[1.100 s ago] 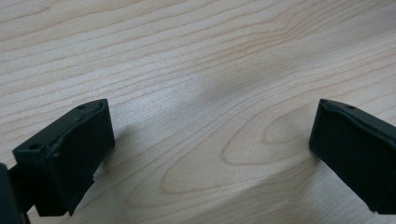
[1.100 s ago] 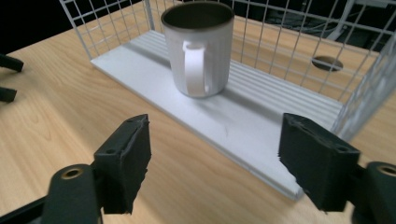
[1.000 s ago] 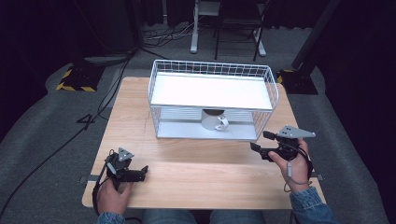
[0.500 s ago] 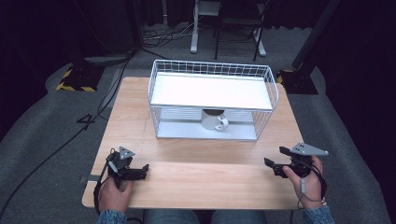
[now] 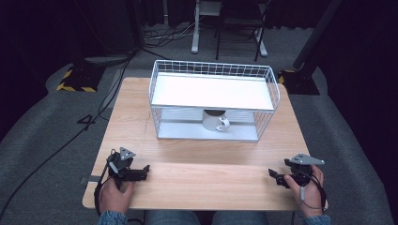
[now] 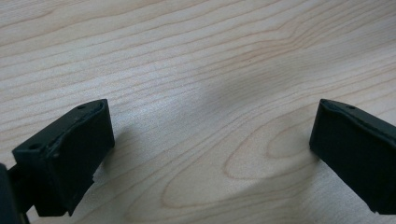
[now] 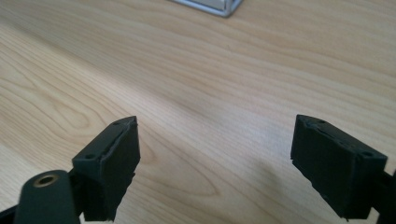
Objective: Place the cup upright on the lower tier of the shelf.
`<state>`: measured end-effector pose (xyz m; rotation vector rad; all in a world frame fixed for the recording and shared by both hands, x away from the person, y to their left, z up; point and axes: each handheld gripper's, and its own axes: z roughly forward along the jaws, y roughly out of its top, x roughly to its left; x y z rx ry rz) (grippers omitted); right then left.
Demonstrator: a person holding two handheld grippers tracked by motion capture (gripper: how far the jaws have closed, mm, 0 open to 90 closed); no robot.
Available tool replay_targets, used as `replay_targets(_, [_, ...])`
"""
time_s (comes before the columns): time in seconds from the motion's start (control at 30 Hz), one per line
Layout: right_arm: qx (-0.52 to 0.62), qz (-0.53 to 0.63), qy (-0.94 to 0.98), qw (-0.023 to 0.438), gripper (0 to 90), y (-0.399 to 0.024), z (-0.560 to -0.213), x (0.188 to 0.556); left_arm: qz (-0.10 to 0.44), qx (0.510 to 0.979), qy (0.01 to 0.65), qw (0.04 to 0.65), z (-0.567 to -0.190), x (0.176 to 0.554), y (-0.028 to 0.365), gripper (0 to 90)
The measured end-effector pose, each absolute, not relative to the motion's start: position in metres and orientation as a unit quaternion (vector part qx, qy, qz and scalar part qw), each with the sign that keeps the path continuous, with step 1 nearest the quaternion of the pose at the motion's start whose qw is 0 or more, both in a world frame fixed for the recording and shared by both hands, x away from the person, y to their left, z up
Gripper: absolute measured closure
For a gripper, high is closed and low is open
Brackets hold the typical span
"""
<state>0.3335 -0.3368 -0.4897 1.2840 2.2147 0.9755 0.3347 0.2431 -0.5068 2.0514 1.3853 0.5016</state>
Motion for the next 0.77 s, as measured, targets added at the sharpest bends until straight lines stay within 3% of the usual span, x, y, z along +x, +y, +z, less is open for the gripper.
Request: replay_targets(0.77, [0.456,0.347,0.794,0.204,14.5,-0.338,-0.505,0.325,0.189,0.773,0.524,0.303,-0.507,0.335,0.243,0.2])
